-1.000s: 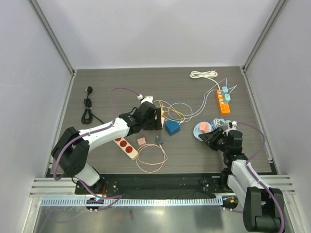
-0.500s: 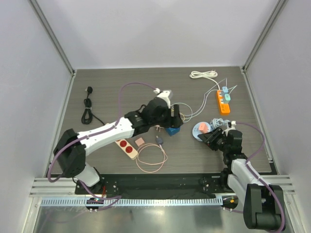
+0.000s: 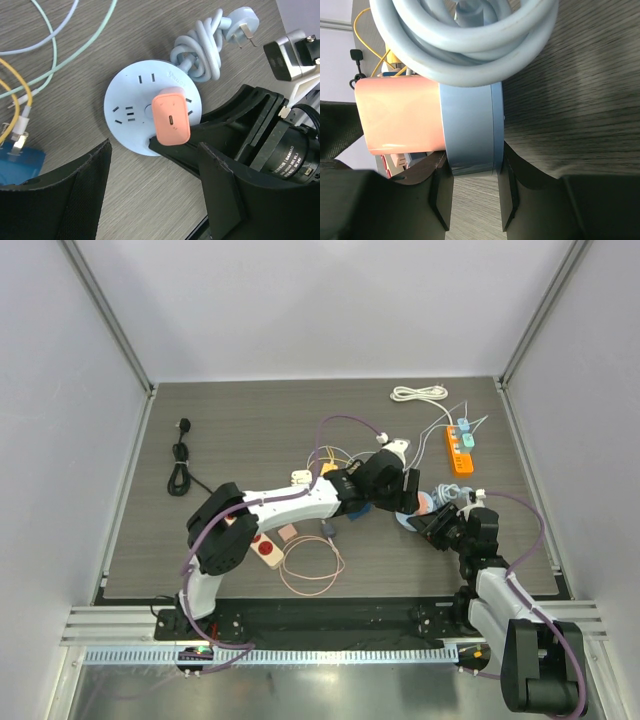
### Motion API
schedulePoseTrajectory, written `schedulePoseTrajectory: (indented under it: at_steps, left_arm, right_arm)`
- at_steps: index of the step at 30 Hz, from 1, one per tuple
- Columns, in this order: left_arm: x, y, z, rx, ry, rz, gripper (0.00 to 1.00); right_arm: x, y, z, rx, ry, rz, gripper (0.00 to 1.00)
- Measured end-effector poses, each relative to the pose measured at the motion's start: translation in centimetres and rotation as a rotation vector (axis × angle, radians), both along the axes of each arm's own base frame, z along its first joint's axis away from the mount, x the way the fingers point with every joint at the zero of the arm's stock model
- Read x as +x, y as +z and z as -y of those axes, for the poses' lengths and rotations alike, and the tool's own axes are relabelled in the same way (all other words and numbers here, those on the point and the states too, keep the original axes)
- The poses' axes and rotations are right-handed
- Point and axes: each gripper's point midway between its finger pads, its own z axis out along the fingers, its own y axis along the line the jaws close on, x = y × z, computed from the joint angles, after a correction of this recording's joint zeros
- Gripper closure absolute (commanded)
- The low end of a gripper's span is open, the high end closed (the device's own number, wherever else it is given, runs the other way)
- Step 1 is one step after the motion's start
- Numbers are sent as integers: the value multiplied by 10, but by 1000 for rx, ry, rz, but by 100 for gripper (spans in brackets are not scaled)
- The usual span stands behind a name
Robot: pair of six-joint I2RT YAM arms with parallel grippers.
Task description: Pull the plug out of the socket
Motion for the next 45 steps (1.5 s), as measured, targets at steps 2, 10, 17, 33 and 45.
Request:
schedulePoseTrajectory:
  at_steps: [2, 10, 17, 33, 45]
  left_arm:
    - [0, -2, 5, 0, -4, 0, 30]
    - [4, 3, 27, -36, -5, -2, 45]
    - [8, -26, 37, -6, 8, -46, 51]
    - [1, -26, 37, -55, 25, -87, 100]
    - [-11, -12, 11, -150, 60, -102, 100]
  right_arm:
    - [0, 0, 0, 1, 2, 0, 99]
    - [-1, 0, -1, 2, 10, 2, 99]
    - [-2, 0, -2, 3, 15, 2, 99]
    - [-5, 1, 0, -9, 4, 7, 99]
    - [-17, 8, -19, 29, 113, 30, 99]
